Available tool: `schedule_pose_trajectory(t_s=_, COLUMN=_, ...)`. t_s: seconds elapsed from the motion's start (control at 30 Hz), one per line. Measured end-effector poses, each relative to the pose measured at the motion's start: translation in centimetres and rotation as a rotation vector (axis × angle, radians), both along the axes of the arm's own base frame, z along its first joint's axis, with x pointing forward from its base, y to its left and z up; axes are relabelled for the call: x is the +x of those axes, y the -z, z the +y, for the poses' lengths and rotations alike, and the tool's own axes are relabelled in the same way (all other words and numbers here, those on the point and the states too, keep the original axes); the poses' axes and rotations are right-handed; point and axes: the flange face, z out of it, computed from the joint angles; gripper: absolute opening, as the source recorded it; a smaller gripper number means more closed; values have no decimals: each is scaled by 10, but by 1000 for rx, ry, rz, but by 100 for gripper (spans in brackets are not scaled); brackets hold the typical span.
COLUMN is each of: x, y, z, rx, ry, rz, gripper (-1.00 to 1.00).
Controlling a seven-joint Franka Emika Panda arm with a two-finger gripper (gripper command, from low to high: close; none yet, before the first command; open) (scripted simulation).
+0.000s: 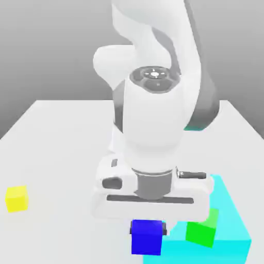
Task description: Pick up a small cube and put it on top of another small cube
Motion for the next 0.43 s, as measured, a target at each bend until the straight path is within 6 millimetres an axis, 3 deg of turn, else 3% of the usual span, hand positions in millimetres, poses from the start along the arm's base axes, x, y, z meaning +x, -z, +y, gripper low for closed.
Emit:
schedule_pose_trajectory(t_s=0.17, x=-26, y=-52, z=70, rx=6, ry=-336, rz=1, gripper=-100)
schedule_pose_trajectory(t_s=0.23, x=-31, y=-44, z=80, rx=6, ry=-397, rz=1, gripper=-100)
schedule_pose_trajectory(t_s=0.3, x=-30, y=-16, z=75, rx=6, ry=-398, rz=1, gripper=-100)
schedule_pose_trajectory(t_s=0.33, x=-31, y=-6, z=75, rx=6, ry=-399, rz=1, gripper=100)
schedule_pose_trajectory(t_s=0.43, x=-31, y=-6, z=75, rx=6, ry=-399, rz=1, gripper=100)
